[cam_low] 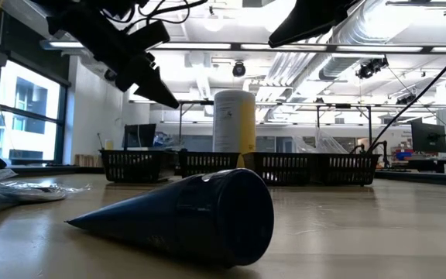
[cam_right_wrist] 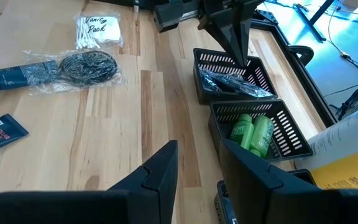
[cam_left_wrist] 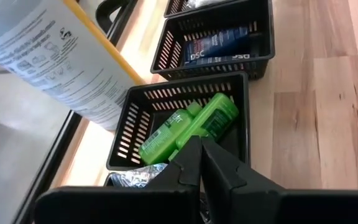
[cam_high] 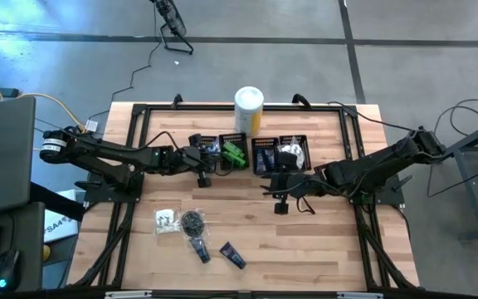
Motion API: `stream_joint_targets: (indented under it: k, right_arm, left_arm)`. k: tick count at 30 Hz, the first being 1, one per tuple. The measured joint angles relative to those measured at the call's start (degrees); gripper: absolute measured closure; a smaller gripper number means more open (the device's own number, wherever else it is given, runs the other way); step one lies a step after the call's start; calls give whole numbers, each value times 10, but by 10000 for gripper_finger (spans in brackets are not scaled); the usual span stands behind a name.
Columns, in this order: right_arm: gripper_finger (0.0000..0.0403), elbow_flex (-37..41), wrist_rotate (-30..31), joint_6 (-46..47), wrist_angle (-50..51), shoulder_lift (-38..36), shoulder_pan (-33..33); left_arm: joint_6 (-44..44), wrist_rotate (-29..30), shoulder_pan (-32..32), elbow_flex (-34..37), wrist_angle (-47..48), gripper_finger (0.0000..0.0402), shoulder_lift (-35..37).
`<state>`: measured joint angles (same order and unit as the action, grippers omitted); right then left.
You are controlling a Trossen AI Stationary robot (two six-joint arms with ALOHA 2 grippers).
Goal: Pick & Place Travel size toiletries
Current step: Put the cotton pack into the right black bin
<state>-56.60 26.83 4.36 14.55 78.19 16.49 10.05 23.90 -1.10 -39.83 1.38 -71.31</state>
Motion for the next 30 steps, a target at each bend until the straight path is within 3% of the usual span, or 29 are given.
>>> stream_joint_targets:
  k: [9,17,22,30]
  right_arm:
    - [290,0,0,4,0,0,0]
    - [290,0,0,4,0,0,0]
    - [290,0,0,4,0,0,0]
    - [290,0,0,5,-2,0,0]
  left_arm:
    - [107,-16,20,18,-75,396,0]
    - [153,-135,23,91,-261,396,0]
    - [161,-214,35,93,-275,396,0]
    - [130,-215,104,93,-262,396,0]
